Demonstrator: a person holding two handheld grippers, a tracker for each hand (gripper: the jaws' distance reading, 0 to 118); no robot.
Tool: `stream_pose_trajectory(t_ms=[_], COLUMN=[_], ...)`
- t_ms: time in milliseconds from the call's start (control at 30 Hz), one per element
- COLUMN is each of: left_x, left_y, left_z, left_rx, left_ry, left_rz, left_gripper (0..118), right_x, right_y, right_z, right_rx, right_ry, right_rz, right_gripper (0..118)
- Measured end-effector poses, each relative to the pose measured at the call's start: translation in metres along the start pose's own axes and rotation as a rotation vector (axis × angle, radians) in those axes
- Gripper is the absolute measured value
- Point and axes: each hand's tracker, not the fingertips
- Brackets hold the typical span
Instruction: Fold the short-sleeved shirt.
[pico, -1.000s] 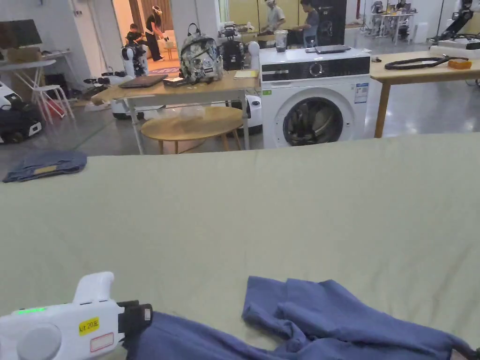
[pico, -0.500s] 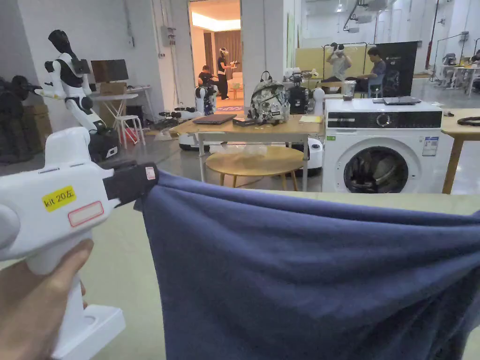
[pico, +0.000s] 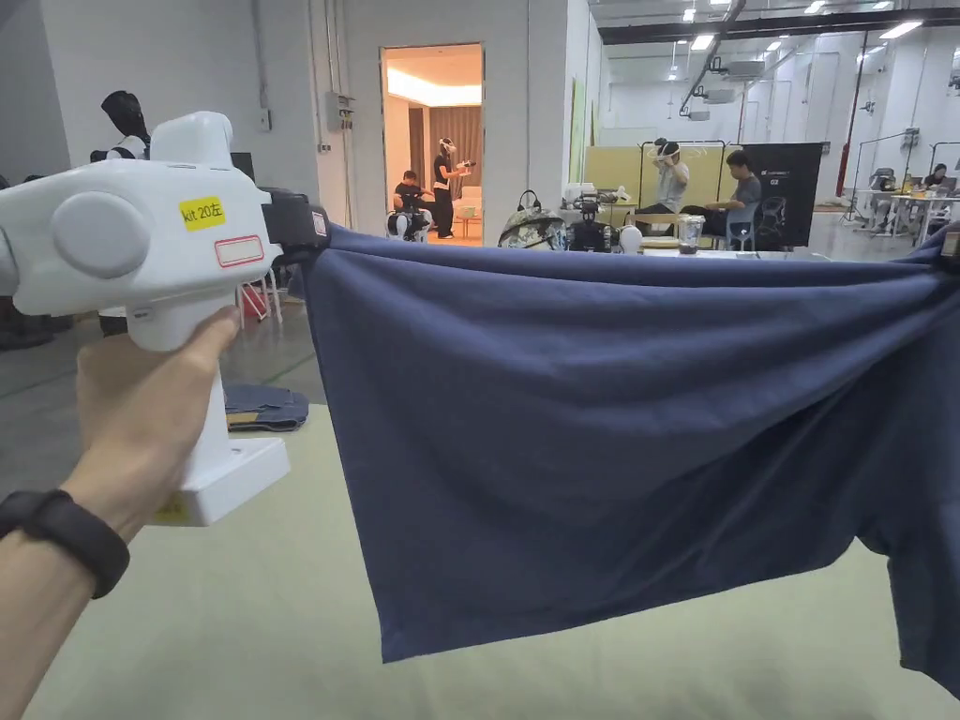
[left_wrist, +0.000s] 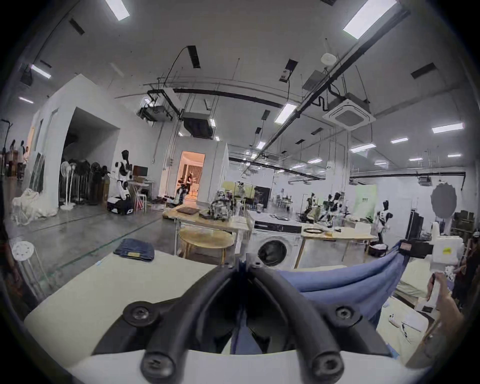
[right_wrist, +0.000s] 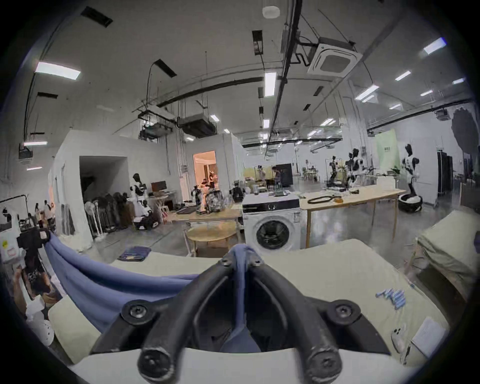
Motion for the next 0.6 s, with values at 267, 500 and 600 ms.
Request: stream_pose_trajectory(t_ms=[267, 500, 600], left_x=[-0.007, -0.013, -0.017], left_y=[0.009, -0.011, -0.042], left_z=[-0.075, -0.119, -0.13], left_rx=[-0.046, -0.084, -0.136], left_ry=[0.03, 0.036, 0.051], left_rz=[-0.017, -0.025, -0.036], left_gripper=[0, 0, 0], right_x=[-0.001, 0.001, 0.003], right_y=[0.012, -0.004, -0.031], right_z=[-0.08, -0.128, -0.139], right_rx=[-0.045, -0.08, -0.127], right_ry=[-0.037, -0.055, -0.057], right_rz=[-0.002, -0.011, 0.013], right_gripper=[4, 4, 4])
